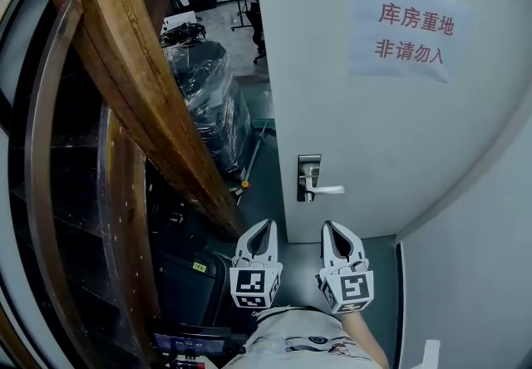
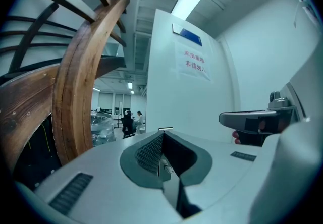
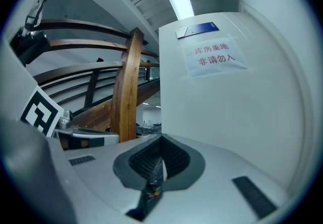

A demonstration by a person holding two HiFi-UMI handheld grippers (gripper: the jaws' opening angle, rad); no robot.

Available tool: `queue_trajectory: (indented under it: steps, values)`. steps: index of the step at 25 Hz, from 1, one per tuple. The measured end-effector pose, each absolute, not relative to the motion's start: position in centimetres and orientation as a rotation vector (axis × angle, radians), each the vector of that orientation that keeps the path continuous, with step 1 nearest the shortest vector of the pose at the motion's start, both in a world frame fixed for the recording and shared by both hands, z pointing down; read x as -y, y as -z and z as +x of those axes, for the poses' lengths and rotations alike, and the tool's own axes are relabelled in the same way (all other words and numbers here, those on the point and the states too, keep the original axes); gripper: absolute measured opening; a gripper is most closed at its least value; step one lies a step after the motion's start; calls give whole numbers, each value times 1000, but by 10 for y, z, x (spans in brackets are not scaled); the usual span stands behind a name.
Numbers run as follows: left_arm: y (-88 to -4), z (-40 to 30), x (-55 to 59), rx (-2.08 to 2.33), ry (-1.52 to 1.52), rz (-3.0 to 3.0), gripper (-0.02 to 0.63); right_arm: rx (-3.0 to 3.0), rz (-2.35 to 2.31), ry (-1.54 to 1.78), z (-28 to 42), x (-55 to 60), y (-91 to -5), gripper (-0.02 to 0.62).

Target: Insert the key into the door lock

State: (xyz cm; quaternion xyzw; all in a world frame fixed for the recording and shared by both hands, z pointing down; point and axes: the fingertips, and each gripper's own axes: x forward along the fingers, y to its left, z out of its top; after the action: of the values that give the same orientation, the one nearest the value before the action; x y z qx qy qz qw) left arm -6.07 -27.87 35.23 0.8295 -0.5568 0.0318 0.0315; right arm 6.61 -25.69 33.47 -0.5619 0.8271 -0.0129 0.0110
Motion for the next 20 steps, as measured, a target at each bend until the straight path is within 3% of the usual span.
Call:
queue_trajectory:
  steps: [20]
  values:
    - [-361,-60,278,1710,-115,2537,5,-2611,-1748,64,63,258,-347,6]
